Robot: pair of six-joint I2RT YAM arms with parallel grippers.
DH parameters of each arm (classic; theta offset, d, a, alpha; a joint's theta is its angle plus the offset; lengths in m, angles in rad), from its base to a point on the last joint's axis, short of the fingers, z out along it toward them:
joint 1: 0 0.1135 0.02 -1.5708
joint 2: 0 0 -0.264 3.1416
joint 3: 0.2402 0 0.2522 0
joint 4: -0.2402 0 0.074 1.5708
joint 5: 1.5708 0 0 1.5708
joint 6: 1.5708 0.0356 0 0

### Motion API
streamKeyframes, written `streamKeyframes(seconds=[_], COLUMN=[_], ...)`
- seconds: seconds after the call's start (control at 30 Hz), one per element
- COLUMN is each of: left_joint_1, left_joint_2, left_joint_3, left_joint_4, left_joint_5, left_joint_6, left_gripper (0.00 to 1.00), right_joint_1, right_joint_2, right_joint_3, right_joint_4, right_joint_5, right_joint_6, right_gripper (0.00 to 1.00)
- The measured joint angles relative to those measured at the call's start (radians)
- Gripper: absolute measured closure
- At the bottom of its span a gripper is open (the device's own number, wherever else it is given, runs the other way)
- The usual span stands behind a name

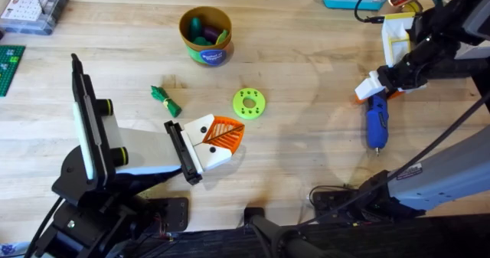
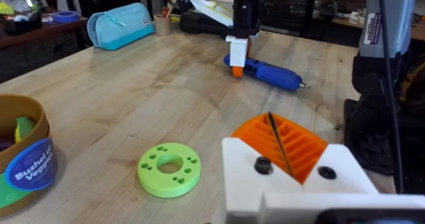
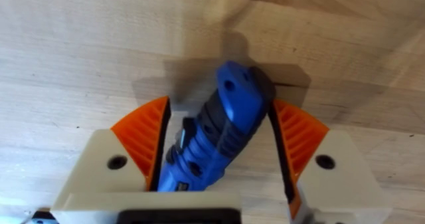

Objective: Pick up the gripper from the table and insert it into the empty holder that is missing its gripper. Then pick up a screw, insert it into the mounting hole, and use the screwdriver to tighten it. Finally, clean up the table by picking up the vegetable and placing it into the bucket.

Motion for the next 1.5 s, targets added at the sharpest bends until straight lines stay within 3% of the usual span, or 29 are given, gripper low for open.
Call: streamKeyframes(seconds=[0.67,1.0,1.17,1.5], left_joint_1=[0.000,0.000,0.000,0.000], left_joint_2=[0.000,0.000,0.000,0.000], left_joint_3=[0.000,0.000,0.000,0.000], left_joint_4=[-0.001,-0.001,-0.001,-0.001], left_joint_5=[0.000,0.001,0.000,0.000], left_joint_6=[-0.001,-0.001,-0.001,-0.001], left_gripper=[0.992,0.992,0.992,0.992], right_joint_1=[-0.020,-0.033,-0.033,-0.033], right_joint_2=[-0.014,-0.228,-0.317,-0.321], right_joint_3=[0.000,-0.006,-0.108,-0.308], right_joint_4=[-0.041,-0.047,0.045,0.224], right_joint_5=[-0.010,-0.010,-0.004,-0.003], right_joint_6=[0.211,0.313,0.335,0.387], right_gripper=[0.150,0.150,0.150,0.150])
